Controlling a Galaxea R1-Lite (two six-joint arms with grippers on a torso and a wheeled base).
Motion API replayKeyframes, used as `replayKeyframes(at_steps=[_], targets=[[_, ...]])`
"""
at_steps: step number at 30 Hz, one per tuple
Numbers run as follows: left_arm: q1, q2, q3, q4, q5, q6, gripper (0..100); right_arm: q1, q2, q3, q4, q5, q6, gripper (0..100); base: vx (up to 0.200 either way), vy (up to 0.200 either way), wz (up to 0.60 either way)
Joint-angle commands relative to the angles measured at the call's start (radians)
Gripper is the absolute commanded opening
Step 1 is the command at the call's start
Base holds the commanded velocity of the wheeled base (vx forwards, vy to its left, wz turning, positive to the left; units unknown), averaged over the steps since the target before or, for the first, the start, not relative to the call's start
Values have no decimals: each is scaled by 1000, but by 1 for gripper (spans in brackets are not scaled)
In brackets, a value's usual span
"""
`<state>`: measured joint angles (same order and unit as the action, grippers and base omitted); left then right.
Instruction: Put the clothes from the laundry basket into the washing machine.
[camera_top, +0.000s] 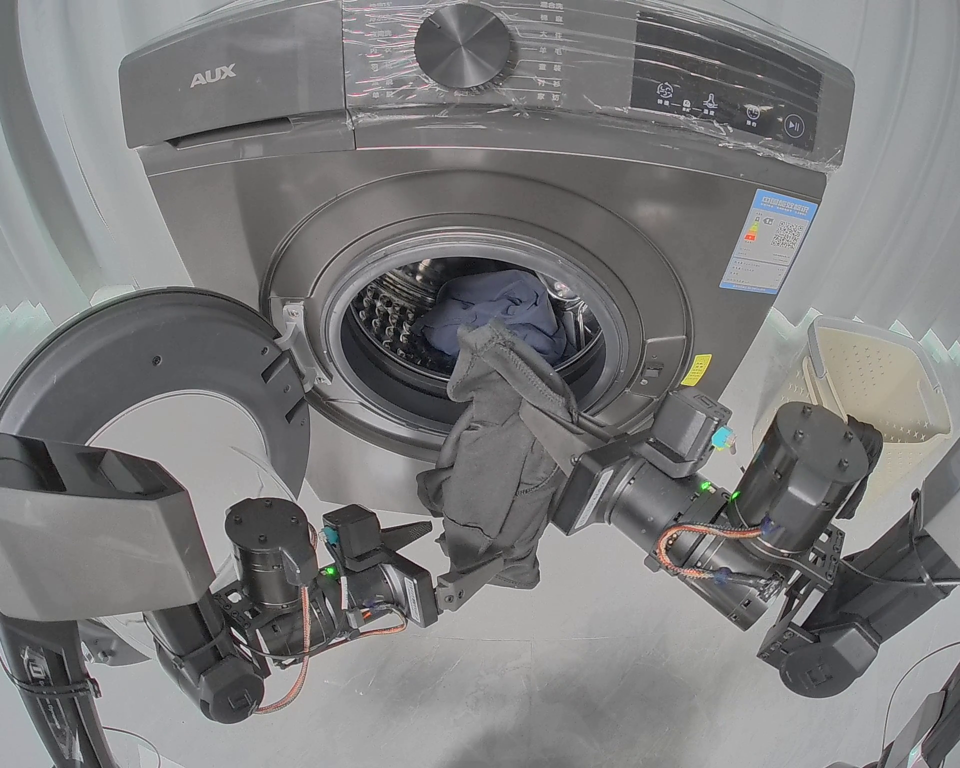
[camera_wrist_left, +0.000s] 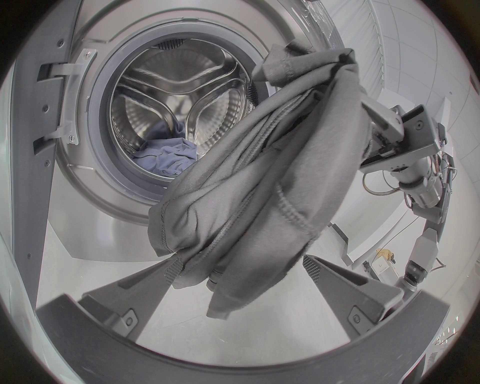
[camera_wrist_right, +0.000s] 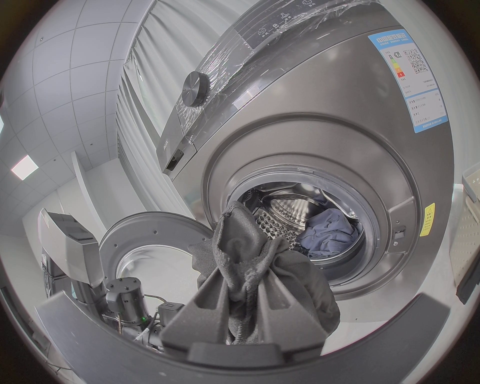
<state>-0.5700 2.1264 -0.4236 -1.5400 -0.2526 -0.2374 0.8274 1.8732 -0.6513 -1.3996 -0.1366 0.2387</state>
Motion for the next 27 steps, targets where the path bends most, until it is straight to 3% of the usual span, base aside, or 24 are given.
replayKeyframes(at_steps=[1,12,13,17,27], targets=[[1,27,-17,-2,6,0,100,2,-6,2,-1,0,-1,0,0,0,0],[-8,50,-69,-2,24,-2,100,1,-8,2,-1,0,1,0,0,0,0],[-8,50,-70,-2,24,-2,0,2,-8,2,-1,0,1,0,0,0,0],[-8,44,-80,-5,55,1,0,1,-6,2,-1,0,1,0,0,0,0],[-18,-66,42,-5,50,9,0,1,1,4,1,0,1,0,0,0,0]])
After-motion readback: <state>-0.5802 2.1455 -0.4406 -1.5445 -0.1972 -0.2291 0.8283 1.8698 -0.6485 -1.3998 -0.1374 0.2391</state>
